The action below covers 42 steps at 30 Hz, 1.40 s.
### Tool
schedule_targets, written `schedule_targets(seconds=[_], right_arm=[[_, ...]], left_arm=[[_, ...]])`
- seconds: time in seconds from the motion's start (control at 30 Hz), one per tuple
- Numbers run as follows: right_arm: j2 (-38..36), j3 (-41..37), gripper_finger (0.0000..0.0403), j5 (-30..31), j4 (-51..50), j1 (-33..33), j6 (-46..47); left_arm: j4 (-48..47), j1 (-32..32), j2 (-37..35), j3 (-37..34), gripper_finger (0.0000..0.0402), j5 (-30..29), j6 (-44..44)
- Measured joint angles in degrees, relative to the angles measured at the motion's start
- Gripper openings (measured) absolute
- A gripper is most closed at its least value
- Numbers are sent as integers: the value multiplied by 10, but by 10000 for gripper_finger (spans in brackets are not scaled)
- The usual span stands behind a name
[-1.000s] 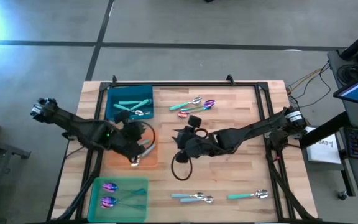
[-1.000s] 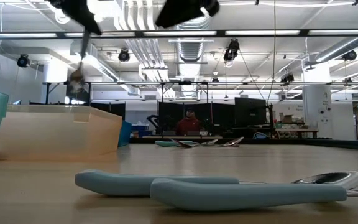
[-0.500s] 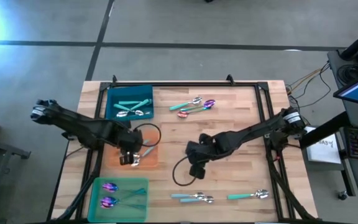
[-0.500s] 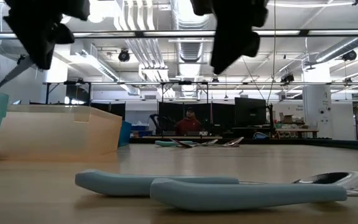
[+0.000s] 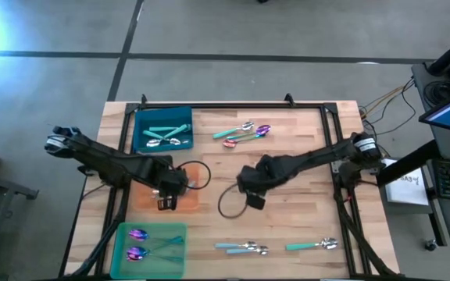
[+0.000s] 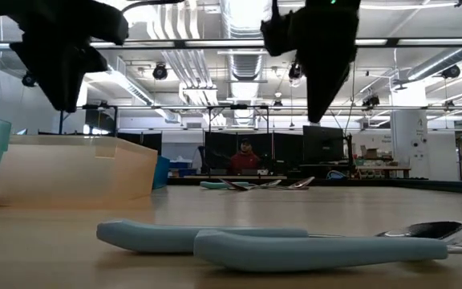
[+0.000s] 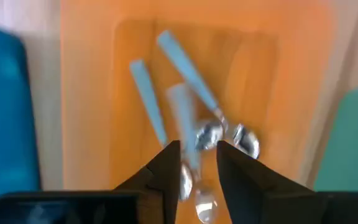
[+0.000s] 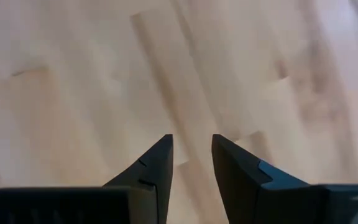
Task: Sort silverware by color (type)
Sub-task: Put the violet spoon into the green bin
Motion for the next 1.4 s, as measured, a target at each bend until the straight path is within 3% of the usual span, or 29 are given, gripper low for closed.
schedule_targets(seconds=[0.4, 0.77, 1.07, 1.4], right_arm=[[3, -9, 96, 6, 22, -141, -249], [68, -13, 100, 7, 95, -297, -445], [103, -13, 82, -9, 146, -382, -515], [145, -12, 107, -10, 171, -389, -562]], left_arm=[[142, -8, 2, 0, 161, 0, 14], [191, -12, 2, 0, 166, -31, 30], [193, -13, 2, 0, 166, -33, 24], [197, -13, 2, 0, 166, -94, 27]])
